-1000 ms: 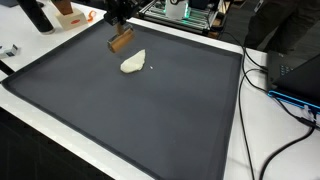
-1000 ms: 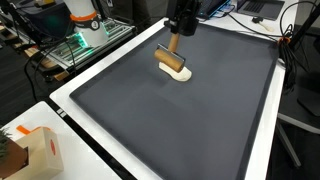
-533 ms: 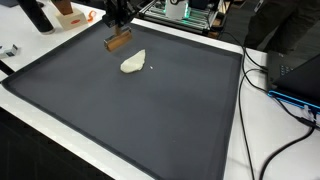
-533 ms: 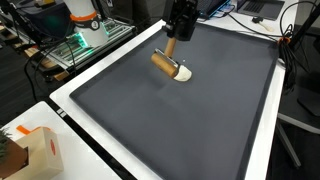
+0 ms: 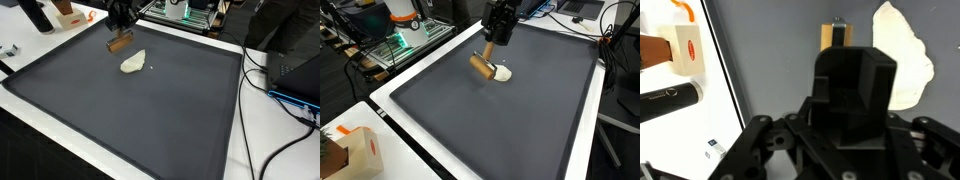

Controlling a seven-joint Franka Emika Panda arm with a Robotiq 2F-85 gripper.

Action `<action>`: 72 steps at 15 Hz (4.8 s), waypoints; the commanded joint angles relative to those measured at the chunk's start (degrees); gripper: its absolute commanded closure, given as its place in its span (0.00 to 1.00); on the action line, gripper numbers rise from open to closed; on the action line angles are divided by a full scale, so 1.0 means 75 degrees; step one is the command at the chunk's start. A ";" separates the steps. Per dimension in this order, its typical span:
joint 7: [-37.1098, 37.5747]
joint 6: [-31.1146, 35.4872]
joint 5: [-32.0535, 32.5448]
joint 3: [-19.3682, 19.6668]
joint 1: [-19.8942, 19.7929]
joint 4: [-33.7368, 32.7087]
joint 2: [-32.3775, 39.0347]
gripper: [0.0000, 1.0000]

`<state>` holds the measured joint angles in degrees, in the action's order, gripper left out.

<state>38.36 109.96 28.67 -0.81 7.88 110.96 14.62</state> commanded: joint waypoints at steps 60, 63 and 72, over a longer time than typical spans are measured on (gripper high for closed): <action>-0.6122 0.0504 -0.6014 0.0012 -0.1291 -0.0066 -0.0570 0.76; -0.6285 0.0529 -0.6270 0.0011 -0.1330 -0.0048 -0.0470 0.76; -0.6836 0.0592 -0.6976 -0.0002 -0.1537 -0.0023 -0.0130 0.76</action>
<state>-10.52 114.17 -20.79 -0.38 -2.42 110.04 13.59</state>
